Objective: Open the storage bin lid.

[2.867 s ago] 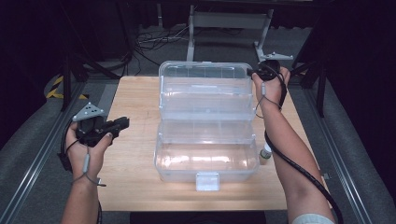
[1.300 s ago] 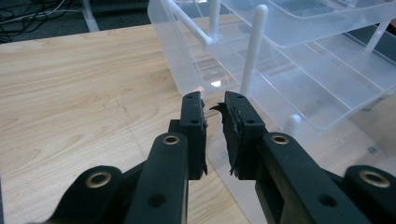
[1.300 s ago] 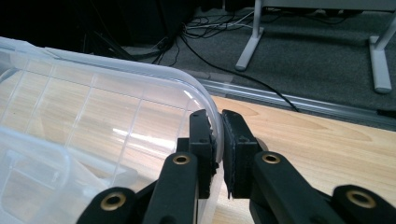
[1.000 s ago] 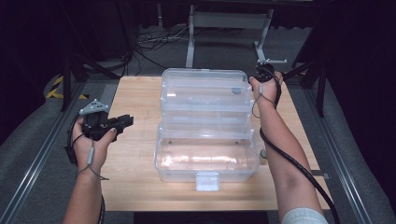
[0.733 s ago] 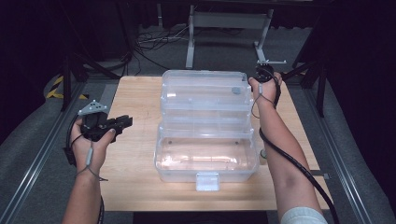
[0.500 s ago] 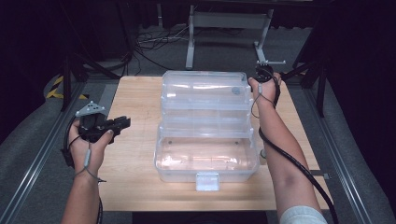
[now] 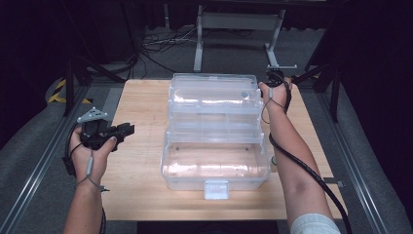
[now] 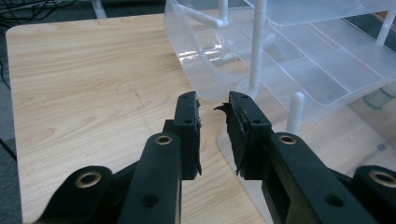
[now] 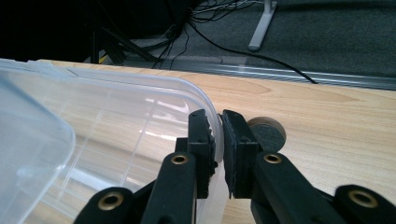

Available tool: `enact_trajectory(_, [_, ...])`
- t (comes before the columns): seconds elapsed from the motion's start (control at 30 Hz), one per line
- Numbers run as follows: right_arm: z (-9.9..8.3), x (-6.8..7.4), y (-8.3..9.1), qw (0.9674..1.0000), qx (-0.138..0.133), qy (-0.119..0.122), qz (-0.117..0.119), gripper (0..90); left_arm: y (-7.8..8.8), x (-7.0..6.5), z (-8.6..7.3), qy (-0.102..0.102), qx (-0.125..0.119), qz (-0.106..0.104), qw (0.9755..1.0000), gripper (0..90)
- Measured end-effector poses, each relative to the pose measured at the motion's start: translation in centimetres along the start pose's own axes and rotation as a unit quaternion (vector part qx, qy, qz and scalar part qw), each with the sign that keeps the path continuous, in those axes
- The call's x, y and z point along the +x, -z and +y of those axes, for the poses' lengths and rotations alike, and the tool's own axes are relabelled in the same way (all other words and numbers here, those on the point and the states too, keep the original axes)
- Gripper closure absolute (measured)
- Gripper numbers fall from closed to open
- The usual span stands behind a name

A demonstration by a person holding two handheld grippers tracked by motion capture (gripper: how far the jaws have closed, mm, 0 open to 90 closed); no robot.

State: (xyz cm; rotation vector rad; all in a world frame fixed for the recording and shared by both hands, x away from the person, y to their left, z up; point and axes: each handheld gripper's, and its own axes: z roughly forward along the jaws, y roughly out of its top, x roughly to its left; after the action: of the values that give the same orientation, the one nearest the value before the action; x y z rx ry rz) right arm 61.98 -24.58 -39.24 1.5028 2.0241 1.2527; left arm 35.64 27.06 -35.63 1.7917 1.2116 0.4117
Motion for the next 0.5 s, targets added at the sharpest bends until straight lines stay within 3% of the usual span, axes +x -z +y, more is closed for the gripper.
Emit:
enact_trajectory(0.2, [0.1, 0.0, -0.1, 1.0, 0.003, 0.007, -0.002, 80.9, -0.1, 0.1, 0.0, 0.001, 0.002, -0.001, 1.0, 72.1])
enact_trajectory(0.3, [0.3, 0.2, 0.4, 0.9998, -0.008, 0.017, -0.008, 71.3, -0.2, 0.1, 0.1, 0.0, 0.002, -0.002, 1.0, 69.5])
enact_trajectory(0.37, [0.6, 0.4, 1.0, 0.9997, -0.018, 0.018, -0.001, 66.0, -0.3, 0.2, 0.2, 0.001, 0.002, -0.003, 1.0, 67.1])
enact_trajectory(0.5, [1.0, 1.0, 3.0, 0.9983, -0.039, 0.044, 0.004, 58.9, -0.5, 0.4, 0.6, 0.002, -0.003, -0.007, 1.0, 62.9])
